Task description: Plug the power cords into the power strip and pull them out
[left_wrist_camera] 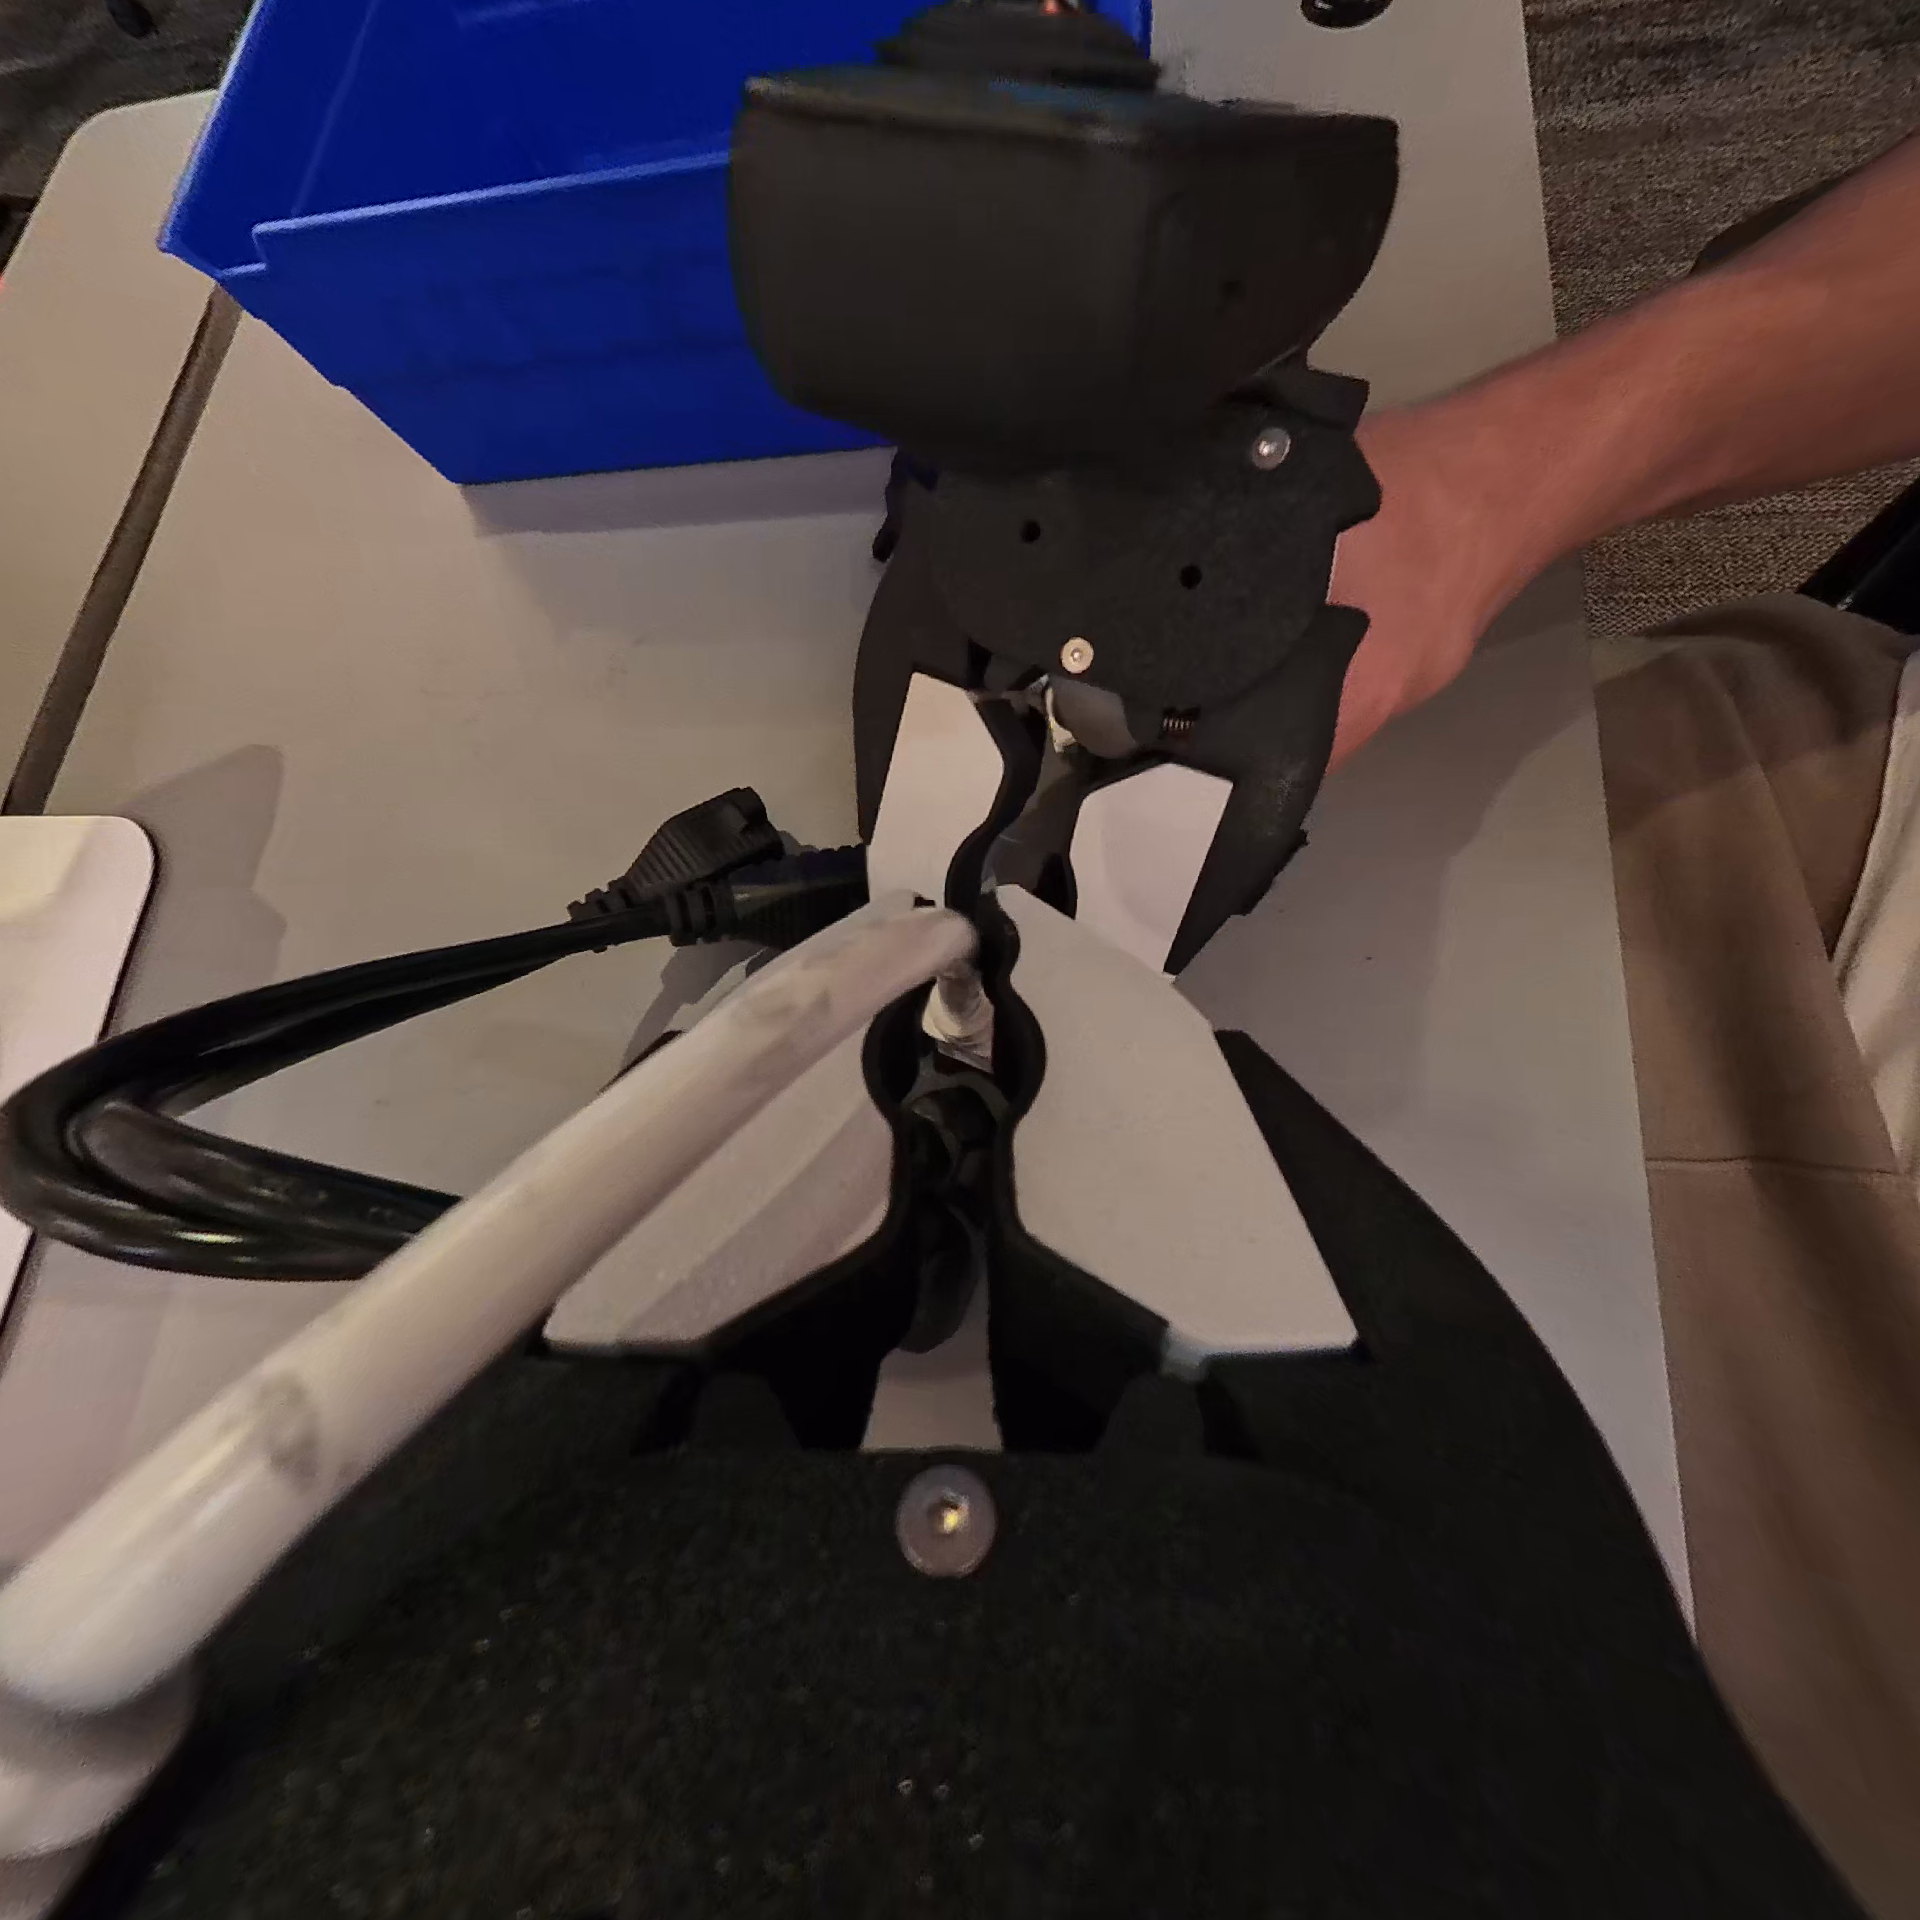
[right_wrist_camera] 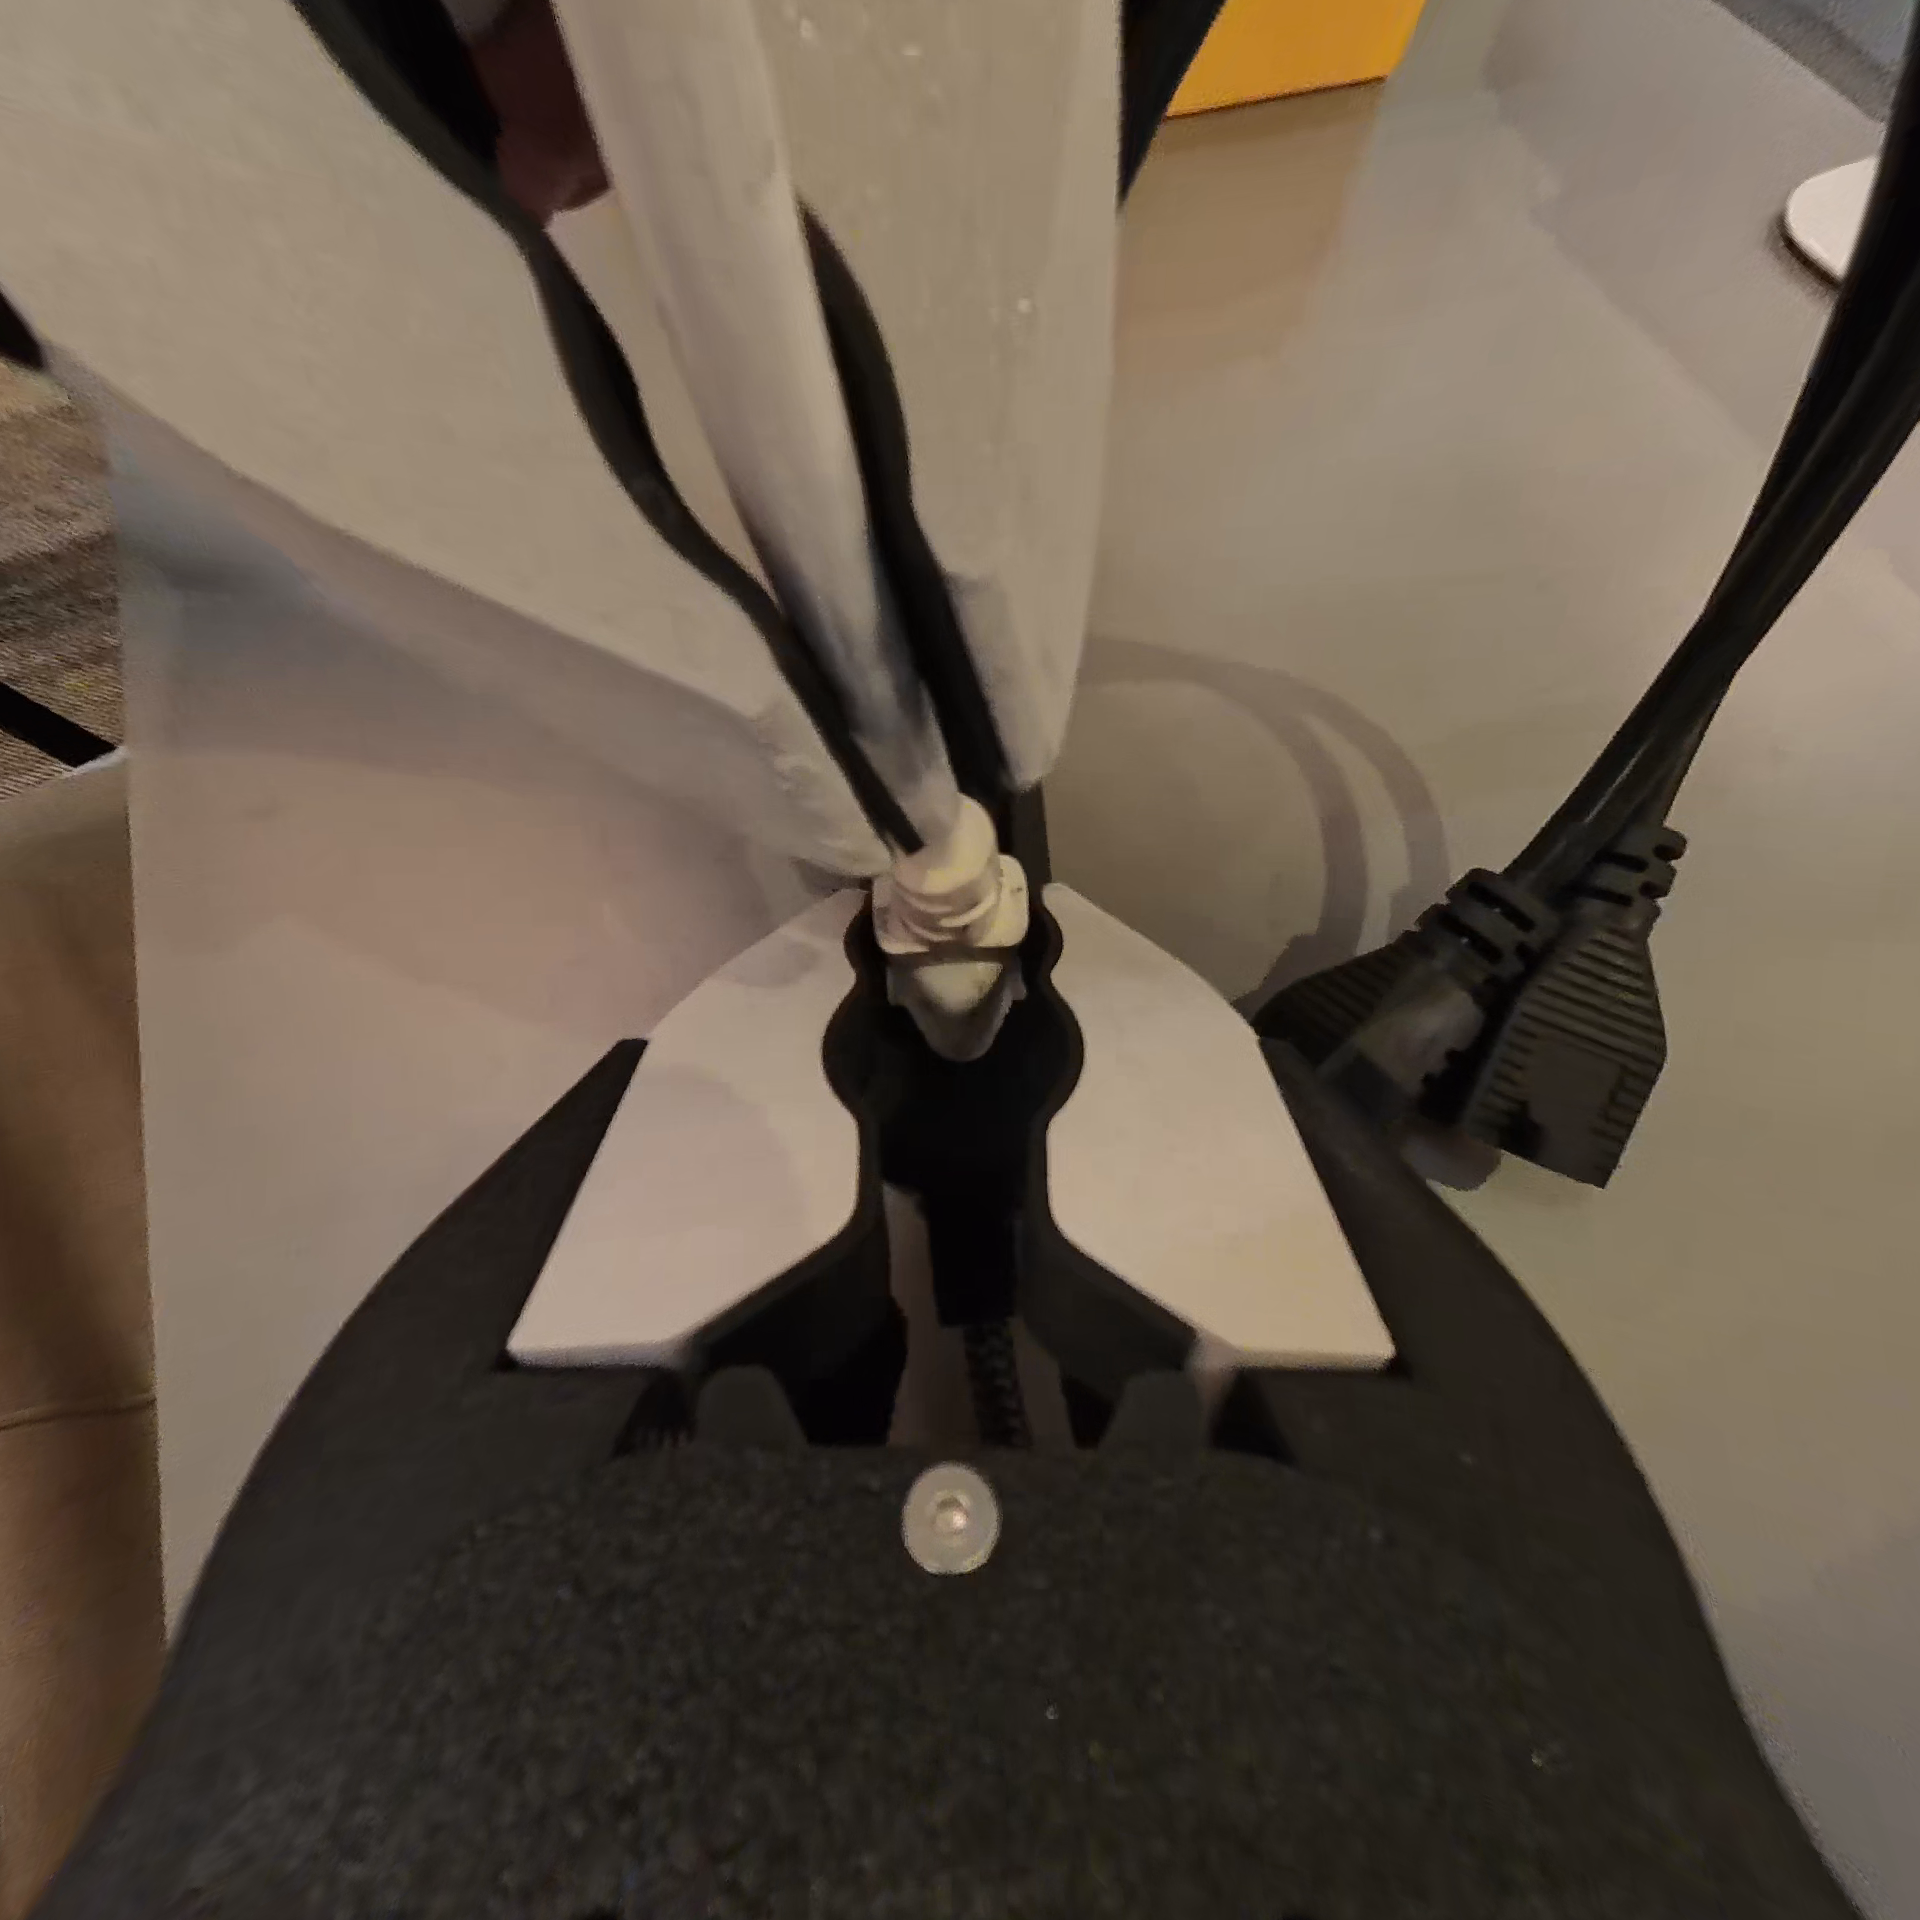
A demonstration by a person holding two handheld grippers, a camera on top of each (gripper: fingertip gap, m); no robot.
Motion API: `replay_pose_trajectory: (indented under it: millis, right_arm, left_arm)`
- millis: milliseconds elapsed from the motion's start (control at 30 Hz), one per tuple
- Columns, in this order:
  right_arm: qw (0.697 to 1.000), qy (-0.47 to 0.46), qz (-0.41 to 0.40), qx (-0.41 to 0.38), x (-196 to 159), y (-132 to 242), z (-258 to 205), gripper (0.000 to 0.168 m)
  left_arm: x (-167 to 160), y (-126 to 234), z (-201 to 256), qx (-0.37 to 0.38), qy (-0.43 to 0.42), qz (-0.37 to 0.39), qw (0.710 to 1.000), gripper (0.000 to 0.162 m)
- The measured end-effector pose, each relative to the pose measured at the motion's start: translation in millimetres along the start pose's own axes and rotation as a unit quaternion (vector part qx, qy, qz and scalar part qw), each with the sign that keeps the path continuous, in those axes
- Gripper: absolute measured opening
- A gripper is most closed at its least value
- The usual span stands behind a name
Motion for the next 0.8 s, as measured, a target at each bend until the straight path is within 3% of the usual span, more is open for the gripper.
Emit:
replay_pose_trajectory:
  millis: [167, 300, 367, 433, 533, 600, 667, 800]
  right_arm:
    - [0.999, -0.023, 0.01, 0.04, 1, 1, 0, 0.026]
    - [1.0, 0.015, -0.003, 0.026, 1, 0, -5, 0.026]
    - [1.0, 0.019, -0.006, 0.023, 0, -1, -6, 0.026]
    - [0.999, 0.011, 0.0, 0.033, -1, 0, -4, 0.026]
    - [0.999, 0.016, -0.001, 0.036, -1, 0, -3, 0.026]
    - [0.999, 0.012, 0.003, 0.037, -1, 0, -3, 0.026]
    - [0.999, 0.007, 0.007, 0.038, -1, 0, -2, 0.026]
    - [0.999, 0.013, 0.008, 0.036, -2, 0, -3, 0.026]
  left_arm:
    - [-2, 5, 2, 0.009, 0.0, 0.007, 1.0, 0.014]
    - [-15, 13, 27, 0.025, -0.018, 0.054, 0.998, 0.051]
    - [-27, 23, 36, 0.062, -0.032, 0.095, 0.993, 0.03]
    - [-36, 39, 35, 0.121, -0.03, 0.144, 0.982, 0.025]
    - [-55, 48, 23, 0.158, 0.042, 0.138, 0.977, 0.026]
    - [-77, 37, 11, 0.171, 0.096, 0.093, 0.976, 0.037]
    - [-91, 18, 8, 0.129, 0.157, 0.077, 0.976, 0.054]
    - [-88, -12, 1, 0.087, 0.216, 0.087, 0.969, 0.06]
Point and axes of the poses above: each gripper's, where its closed fingertips meet, y back along the fingers, x out of its top, z = x × y across the jaws, the point moved 6 cm from there along y, back along the fingers, and after that the axes turned 3 degrees about -x, right-handed, at the moved point
